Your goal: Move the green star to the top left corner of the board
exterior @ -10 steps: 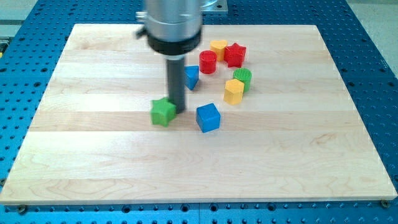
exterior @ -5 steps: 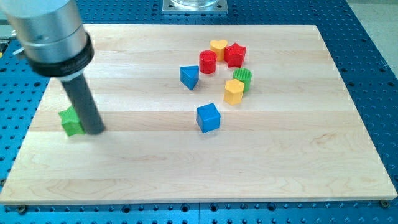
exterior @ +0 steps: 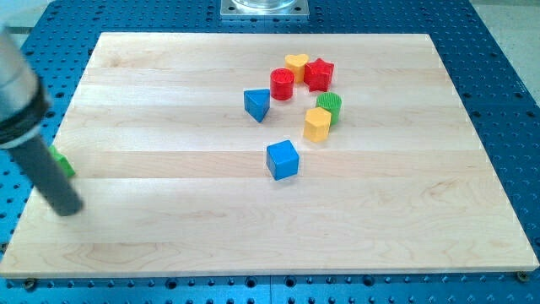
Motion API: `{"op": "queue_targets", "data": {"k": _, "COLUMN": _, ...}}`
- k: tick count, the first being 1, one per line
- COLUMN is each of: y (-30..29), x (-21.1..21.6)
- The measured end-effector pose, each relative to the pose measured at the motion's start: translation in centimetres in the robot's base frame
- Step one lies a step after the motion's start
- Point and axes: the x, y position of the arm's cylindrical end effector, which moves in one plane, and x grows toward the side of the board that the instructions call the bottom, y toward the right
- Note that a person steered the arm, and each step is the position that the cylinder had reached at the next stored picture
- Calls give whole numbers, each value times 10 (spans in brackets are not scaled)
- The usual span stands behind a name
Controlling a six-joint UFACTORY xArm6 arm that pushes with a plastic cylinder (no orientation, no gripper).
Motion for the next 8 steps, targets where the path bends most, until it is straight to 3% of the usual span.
{"op": "queue_targets", "data": {"k": 1, "y": -27, "x": -46}}
{"op": "queue_targets", "data": {"k": 2, "y": 3, "x": -125}}
{"op": "queue_targets", "data": {"k": 3, "y": 31, "x": -139}}
{"op": "queue_targets", "data": {"k": 4, "y": 41, "x": -183}}
{"op": "queue_targets", "data": {"k": 5, "y": 27, "x": -259}}
{"op": "queue_targets", "data": {"k": 8, "y": 31, "x": -294}}
